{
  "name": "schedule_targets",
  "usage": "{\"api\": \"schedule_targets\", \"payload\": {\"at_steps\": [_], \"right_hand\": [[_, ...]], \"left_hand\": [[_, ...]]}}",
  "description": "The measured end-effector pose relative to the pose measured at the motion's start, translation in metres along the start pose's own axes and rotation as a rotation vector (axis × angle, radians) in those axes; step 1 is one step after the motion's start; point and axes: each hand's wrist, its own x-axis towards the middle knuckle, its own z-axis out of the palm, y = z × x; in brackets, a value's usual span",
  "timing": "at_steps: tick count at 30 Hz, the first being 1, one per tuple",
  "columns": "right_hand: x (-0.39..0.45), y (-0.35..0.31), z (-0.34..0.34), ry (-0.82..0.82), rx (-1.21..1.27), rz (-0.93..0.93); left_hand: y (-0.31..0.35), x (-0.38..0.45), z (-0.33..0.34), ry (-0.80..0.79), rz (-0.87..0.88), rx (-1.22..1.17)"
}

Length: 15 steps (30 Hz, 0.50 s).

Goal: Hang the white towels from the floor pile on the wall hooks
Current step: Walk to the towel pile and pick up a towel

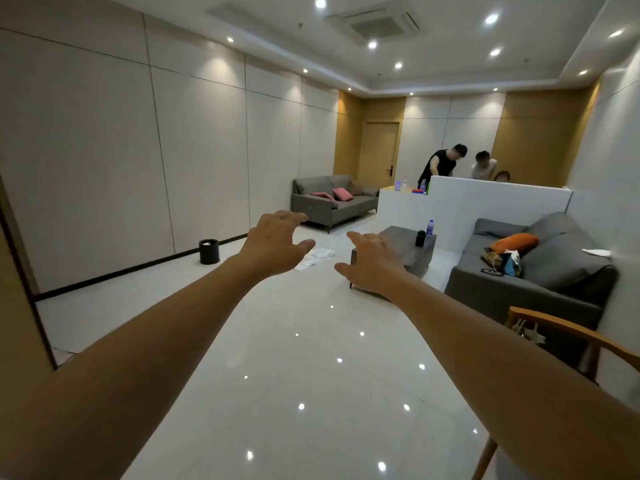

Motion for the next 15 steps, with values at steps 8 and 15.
{"api": "schedule_targets", "payload": {"at_steps": [8,15], "right_hand": [[0.108,-0.01,0.06,-0.047,0.003,0.112],[0.199,-0.022,0.111,-0.057,0.018,0.162]], "left_hand": [[-0.085,0.097,0.048,-0.067,0.011,0.005],[-0.163,0.174,0.086,-0.138,0.01,-0.005]]}}
